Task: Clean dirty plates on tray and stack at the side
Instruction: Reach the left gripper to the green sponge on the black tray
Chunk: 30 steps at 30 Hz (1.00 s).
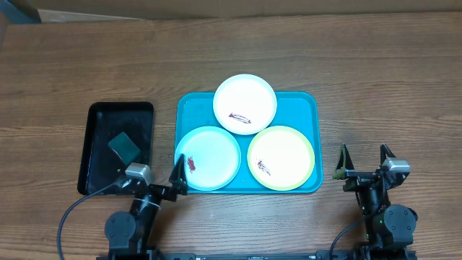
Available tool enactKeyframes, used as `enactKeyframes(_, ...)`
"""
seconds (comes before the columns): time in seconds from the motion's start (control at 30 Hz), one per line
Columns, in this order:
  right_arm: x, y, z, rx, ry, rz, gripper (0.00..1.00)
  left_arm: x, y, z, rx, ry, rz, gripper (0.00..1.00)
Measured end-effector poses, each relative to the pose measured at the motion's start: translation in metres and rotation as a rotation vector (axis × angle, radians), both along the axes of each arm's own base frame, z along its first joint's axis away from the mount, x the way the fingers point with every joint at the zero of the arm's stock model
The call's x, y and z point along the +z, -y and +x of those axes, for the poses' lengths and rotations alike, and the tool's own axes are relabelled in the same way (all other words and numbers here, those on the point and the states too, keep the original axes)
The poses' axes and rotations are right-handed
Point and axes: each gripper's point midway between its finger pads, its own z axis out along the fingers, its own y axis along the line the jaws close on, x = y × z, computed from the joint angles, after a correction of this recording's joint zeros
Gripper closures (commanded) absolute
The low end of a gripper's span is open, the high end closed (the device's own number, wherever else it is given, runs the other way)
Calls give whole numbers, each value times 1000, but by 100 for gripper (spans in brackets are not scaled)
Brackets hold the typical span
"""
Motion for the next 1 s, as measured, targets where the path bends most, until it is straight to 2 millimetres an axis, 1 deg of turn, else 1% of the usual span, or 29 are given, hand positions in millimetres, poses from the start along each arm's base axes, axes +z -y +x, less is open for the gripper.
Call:
enactKeyframes(0.07, 0, 0, 0, 0, 0, 0, 0, 8, 15, -6, -93, -18, -143, 0)
enactKeyframes(0.1, 0, 0, 0, 0, 0, 0, 0, 15, 20, -8, -127, -20, -217, 0)
enactKeyframes(0.13, 0, 0, 0, 0, 0, 0, 0, 27, 23, -11, -156, 1, -283, 0)
enactKeyframes(0.17, 0, 0, 0, 0, -1, 0, 0, 44, 25, -14, -186, 49, -334, 0)
enactKeyframes(0.23, 0, 0, 0, 0, -1, 0, 0, 96, 28, -32, -256, 251, -376, 0)
enactKeyframes(0.27, 0, 0, 0, 0, -1, 0, 0, 124, 29, -47, -290, 380, -363, 0)
enactKeyframes(0.3, 0, 0, 0, 0, 0, 0, 0, 146, 30, -63, -314, 488, -342, 0)
enactKeyframes(0.37, 0, 0, 0, 0, 0, 0, 0, 166, 30, -76, -317, 573, -304, 0)
enactKeyframes(0.43, 0, 0, 0, 0, 0, 0, 0, 170, 29, -70, -280, 536, -270, 0)
enactKeyframes(0.53, 0, 0, 0, 0, -1, 0, 0, 171, 26, -57, -202, 382, -184, 0)
enactKeyframes(0.63, 0, 0, 0, 0, -1, 0, 0, 180, 19, -53, -121, 220, -65, 0)
enactKeyframes(0.7, 0, 0, 0, -1, 0, 0, 0, 187, 9, -52, -43, 103, -8, 0)
enactKeyframes(0.73, 0, 0, 0, 0, -1, 0, 0, 188, -1, -51, 14, 25, 16, 0)
enactKeyframes(0.87, 0, 0, 0, -1, 0, 0, 0, 181, -35, -40, 201, -247, 107, 0)
enactKeyframes(0.93, 0, 0, 0, 0, 1, 0, 0, 173, -46, -31, 254, -364, 146, 0)
enactKeyframes(1.0, 0, 0, 0, -1, 0, 0, 0, 165, -52, -22, 278, -454, 176, 0)
